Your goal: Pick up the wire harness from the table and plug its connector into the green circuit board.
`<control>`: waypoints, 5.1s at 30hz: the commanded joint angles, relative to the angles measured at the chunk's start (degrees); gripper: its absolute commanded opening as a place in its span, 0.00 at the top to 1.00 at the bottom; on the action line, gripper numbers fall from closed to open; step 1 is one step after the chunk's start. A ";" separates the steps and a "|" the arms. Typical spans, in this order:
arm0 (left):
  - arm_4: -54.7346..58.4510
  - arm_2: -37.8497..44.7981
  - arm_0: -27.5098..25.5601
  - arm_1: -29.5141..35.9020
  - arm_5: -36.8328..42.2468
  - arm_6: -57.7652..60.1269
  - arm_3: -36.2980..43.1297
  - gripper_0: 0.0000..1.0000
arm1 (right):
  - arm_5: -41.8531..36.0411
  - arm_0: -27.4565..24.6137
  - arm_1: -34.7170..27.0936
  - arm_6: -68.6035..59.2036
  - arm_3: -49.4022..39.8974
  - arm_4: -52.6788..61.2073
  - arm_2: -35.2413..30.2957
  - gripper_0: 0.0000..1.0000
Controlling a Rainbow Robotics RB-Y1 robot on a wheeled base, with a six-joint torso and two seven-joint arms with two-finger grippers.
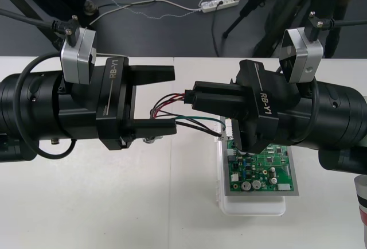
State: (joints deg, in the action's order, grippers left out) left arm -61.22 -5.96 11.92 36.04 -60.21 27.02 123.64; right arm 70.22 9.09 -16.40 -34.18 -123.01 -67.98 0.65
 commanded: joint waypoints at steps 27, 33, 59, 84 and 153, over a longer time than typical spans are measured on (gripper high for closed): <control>0.75 -1.95 3.90 -1.67 0.26 -3.02 1.16 0.63 | -0.69 -0.30 1.11 0.08 -0.57 1.18 1.02 1.00; 0.67 -2.39 4.16 -2.02 0.88 -2.94 1.25 0.70 | -0.69 -0.30 1.11 0.08 -0.57 1.18 1.02 1.00; 0.58 -2.48 4.16 -2.02 1.06 -3.46 1.16 1.00 | -0.78 -0.30 1.11 0.08 -0.57 1.18 1.02 1.00; -0.83 -2.39 4.42 -2.20 1.76 -6.63 1.16 1.00 | 11.17 -1.09 -11.90 -0.36 0.14 -0.23 -10.93 0.00; 3.74 -6.70 3.11 -13.18 -20.39 -50.22 -49.29 1.00 | 19.78 -3.82 -24.03 13.53 4.44 -65.27 0.76 0.00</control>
State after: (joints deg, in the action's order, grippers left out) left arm -57.63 -11.67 13.98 25.68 -76.51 -17.12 75.43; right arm 89.73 5.93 -41.96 -21.63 -119.97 -132.70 1.02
